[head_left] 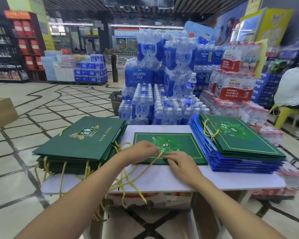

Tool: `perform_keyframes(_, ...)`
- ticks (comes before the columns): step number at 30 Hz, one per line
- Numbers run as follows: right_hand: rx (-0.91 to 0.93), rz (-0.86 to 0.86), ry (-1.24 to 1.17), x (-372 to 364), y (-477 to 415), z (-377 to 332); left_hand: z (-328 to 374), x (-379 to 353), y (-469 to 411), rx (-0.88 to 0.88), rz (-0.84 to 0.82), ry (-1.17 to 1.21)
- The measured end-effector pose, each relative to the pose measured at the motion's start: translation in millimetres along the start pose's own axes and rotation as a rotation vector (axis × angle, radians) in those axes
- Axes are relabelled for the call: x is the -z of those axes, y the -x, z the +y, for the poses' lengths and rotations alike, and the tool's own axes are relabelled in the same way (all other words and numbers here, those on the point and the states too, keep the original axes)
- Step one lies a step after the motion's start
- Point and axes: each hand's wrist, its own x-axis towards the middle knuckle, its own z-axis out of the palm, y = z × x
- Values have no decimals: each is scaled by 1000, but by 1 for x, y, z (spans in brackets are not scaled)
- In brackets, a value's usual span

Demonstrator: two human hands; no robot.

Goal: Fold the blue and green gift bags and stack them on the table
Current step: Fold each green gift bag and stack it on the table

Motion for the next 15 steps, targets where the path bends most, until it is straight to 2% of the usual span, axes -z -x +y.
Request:
perform_keyframes(2, -107, -18, -217, 5, 0, 2, 1, -6, -9, -51, 15, 151)
perform_keyframes(3, -160, -19, -349, 8, 1, 2, -2, -10, -12, -77, 20, 131)
perform_keyframes(6, -238, 6, -616, 13, 3, 2, -19, -25, -24, -125, -4, -222)
perform_keyframes(9, -218, -7, -564, 16, 4, -3, -34, -38, -30, -178, 45, -529)
perform_keyframes(12, -203, 13, -485, 14, 4, 0, -47, -50, -34, -194, 137, -637)
perform_keyframes(15, -243, 102, -680, 15, 6, 5, -56, -61, -35, -216, 226, -666)
